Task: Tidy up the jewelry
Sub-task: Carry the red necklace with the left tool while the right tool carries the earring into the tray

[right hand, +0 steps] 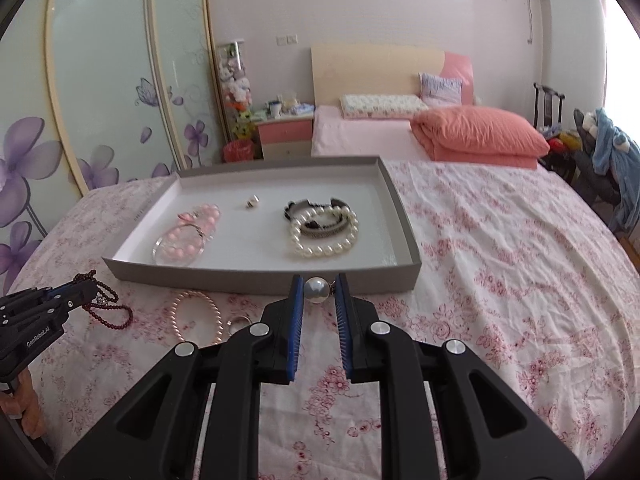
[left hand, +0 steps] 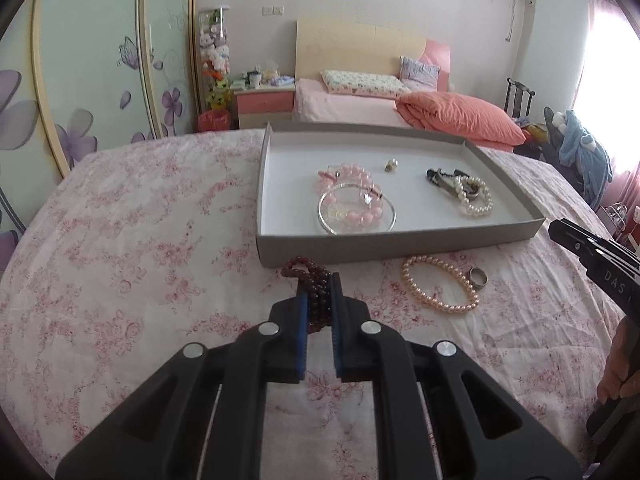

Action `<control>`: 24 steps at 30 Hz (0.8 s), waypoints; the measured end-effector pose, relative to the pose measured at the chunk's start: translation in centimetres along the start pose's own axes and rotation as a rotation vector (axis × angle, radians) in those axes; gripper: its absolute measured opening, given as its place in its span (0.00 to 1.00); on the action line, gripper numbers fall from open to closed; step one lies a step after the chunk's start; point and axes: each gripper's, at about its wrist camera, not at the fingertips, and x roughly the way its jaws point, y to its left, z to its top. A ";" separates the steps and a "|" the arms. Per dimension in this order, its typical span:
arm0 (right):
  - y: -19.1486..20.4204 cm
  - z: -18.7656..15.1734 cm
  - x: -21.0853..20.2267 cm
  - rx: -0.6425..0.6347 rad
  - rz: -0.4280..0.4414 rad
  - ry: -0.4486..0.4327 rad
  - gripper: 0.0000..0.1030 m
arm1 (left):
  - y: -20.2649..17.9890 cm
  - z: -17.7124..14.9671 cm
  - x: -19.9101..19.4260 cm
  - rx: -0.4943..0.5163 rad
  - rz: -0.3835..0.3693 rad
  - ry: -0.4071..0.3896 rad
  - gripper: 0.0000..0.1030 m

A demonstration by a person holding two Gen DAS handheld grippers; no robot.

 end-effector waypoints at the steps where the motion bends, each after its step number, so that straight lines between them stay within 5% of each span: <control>1: 0.2 0.0 -0.4 -0.008 -0.001 -0.017 0.17 | -0.2 0.1 -0.5 0.004 0.009 -0.022 0.10; 15: 2.5 1.0 -5.6 -0.089 -0.010 -0.295 0.17 | -3.7 1.2 -6.2 0.092 0.057 -0.267 0.10; 24: 2.8 1.7 -7.4 -0.098 -0.015 -0.404 0.17 | -5.0 1.9 -7.7 0.105 0.054 -0.341 0.10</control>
